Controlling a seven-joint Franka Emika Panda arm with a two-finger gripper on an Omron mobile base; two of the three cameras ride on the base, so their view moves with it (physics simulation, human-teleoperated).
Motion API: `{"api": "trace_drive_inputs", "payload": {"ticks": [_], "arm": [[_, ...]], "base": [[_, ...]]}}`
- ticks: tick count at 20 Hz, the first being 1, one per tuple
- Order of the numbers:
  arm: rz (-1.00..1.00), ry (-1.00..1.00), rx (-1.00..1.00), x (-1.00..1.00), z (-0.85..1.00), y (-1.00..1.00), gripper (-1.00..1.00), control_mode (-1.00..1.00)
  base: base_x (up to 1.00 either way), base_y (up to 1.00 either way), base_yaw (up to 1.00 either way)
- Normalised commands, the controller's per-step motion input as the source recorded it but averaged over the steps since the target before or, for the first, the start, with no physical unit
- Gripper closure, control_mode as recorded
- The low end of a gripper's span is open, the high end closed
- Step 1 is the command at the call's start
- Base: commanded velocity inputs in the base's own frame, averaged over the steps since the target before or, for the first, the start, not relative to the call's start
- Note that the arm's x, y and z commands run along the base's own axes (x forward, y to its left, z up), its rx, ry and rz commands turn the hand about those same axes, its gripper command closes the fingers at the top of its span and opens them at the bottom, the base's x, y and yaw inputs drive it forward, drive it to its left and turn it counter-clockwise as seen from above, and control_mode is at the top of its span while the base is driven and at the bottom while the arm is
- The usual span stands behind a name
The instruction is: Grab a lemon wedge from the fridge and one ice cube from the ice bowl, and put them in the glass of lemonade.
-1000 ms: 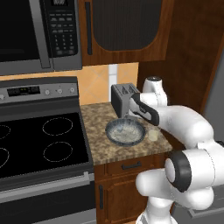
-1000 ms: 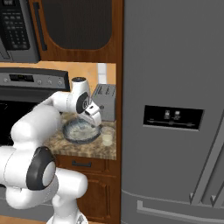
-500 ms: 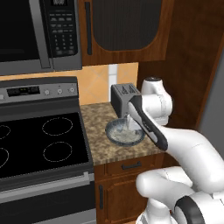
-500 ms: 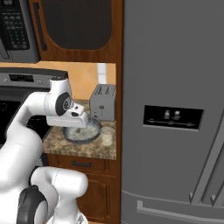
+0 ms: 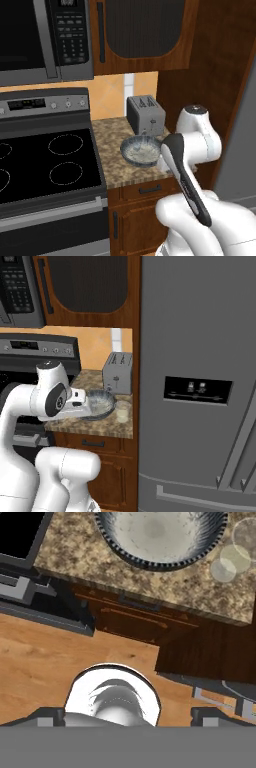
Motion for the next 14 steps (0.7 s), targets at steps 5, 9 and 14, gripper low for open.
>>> {"api": "trace_drive_inputs", "payload": {"ticks": [5,9,14], "arm": [[0.0,0.0,0.0,0.0,0.0,0.0,-1.0,-1.0],[0.0,0.0,0.0,-0.01,0.0,0.0,-1.0,1.0],[0.0,0.0,0.0,0.0,0.0,0.0,-1.0,1.0]], "base": [[0.0,0.0,0.0],[-0.28,0.0,-0.02],[-1.0,-0.04,-0.4]]}}
